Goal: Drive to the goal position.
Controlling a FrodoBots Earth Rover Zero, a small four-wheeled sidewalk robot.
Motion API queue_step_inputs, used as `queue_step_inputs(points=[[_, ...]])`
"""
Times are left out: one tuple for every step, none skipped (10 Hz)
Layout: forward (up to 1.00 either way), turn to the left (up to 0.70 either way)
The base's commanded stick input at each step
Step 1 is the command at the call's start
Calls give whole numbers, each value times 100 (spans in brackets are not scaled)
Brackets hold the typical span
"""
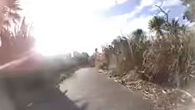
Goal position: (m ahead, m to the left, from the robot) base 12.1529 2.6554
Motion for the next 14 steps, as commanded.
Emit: queue_step_inputs(points=[[50, 3], [50, 3], [50, 3], [50, 3], [50, 3], [50, 3], [50, 3], [50, 3], [50, 3], [50, 3], [50, 3], [50, 3], [50, 3], [50, 3]])
